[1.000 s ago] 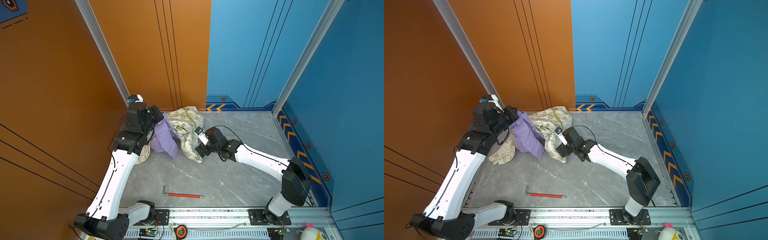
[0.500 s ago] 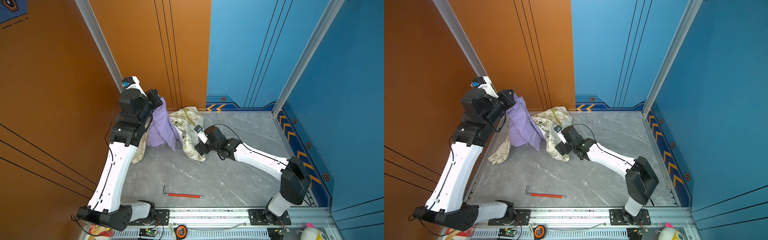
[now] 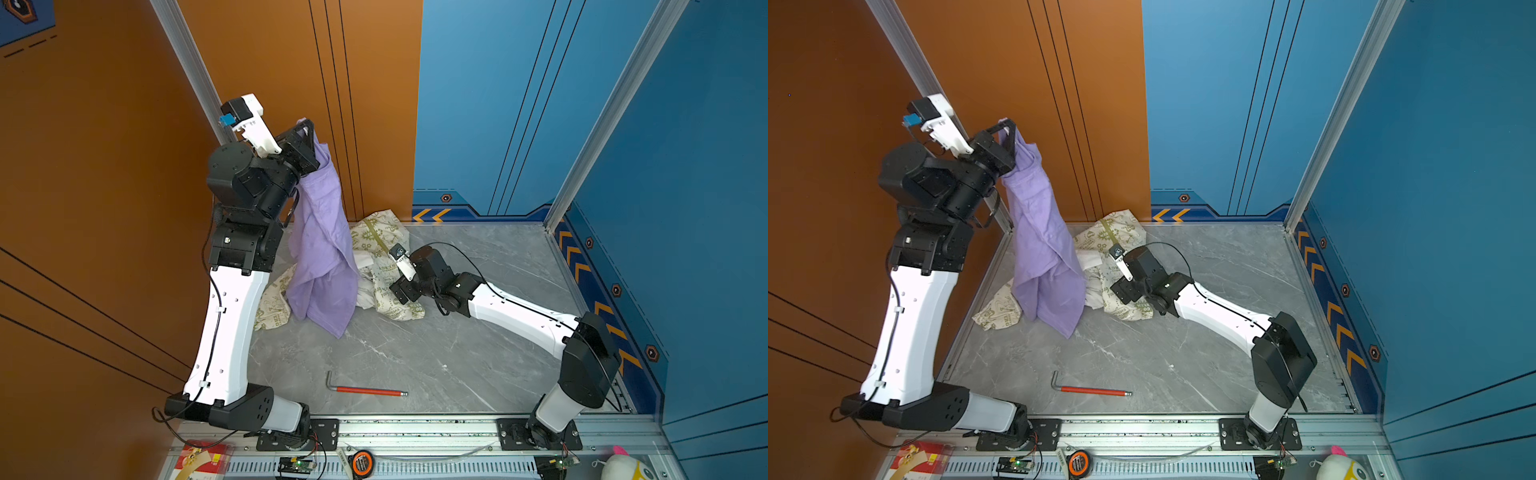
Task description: Pick out a specific cloth from the pile
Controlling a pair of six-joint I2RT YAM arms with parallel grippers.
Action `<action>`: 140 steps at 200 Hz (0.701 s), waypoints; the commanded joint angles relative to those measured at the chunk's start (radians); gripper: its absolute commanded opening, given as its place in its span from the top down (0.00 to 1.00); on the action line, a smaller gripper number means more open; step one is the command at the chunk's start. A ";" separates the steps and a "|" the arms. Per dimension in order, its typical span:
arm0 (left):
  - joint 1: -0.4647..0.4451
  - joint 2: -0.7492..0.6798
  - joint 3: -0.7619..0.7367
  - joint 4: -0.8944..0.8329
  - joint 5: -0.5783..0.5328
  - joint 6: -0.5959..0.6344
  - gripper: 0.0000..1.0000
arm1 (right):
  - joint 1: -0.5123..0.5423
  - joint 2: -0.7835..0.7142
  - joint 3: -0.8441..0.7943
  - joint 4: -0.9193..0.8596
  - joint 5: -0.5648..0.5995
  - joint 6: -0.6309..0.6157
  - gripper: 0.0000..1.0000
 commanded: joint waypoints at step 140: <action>-0.258 0.339 -0.210 -0.241 0.170 -0.165 0.81 | -0.169 -0.208 -0.116 0.154 0.448 0.121 0.00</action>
